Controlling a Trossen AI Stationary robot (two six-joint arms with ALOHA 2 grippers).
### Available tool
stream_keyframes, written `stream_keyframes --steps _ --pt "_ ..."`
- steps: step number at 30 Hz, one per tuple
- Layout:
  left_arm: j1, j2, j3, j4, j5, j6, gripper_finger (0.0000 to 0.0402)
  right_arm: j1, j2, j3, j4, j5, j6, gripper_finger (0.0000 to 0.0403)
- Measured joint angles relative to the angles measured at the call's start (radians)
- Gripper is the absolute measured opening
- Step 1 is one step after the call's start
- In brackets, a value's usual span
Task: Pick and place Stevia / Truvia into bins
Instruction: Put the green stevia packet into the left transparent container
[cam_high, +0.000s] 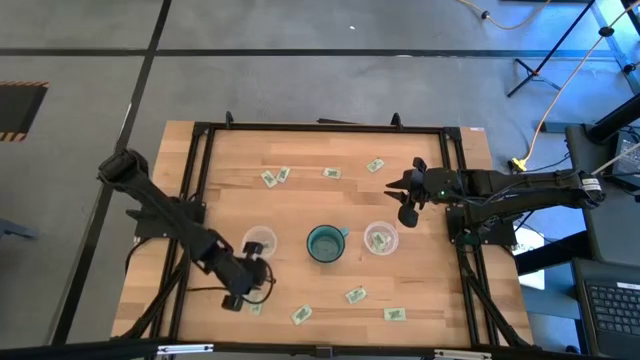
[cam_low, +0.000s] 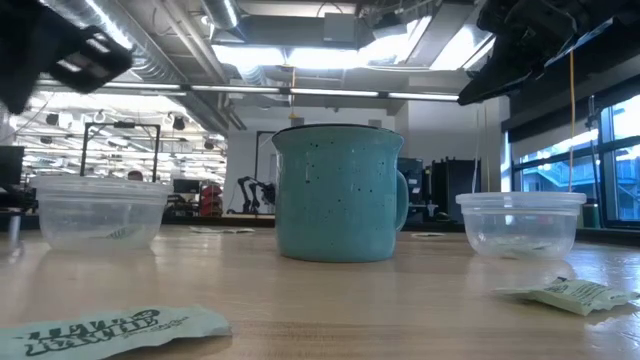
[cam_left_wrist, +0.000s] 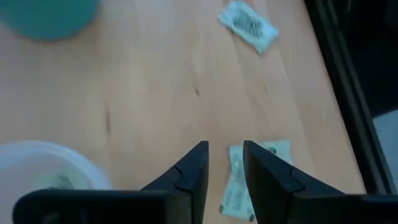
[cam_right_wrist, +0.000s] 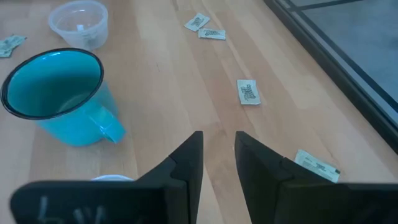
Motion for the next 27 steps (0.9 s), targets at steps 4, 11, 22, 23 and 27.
stream_keyframes --steps 4,11,22,23,27 --pt "-0.029 0.061 0.000 -0.001 -0.005 -0.063 0.0087 0.000 0.000 0.000 0.012 0.000 -0.001 0.0097" --pt "-0.064 0.143 0.000 0.005 0.009 -0.168 0.0076 0.000 0.000 0.000 0.023 0.000 0.001 0.0097" --pt "-0.127 0.202 0.000 0.008 -0.002 -0.190 0.0076 0.000 0.000 0.000 0.070 0.000 0.003 0.0097" --pt "-0.128 0.210 0.000 0.009 -0.002 -0.190 0.0076 0.000 0.000 0.000 0.070 0.000 0.003 0.0097" --pt "-0.128 0.243 0.000 0.009 -0.002 -0.190 0.0077 0.000 0.000 0.000 0.078 0.000 0.003 0.0097"
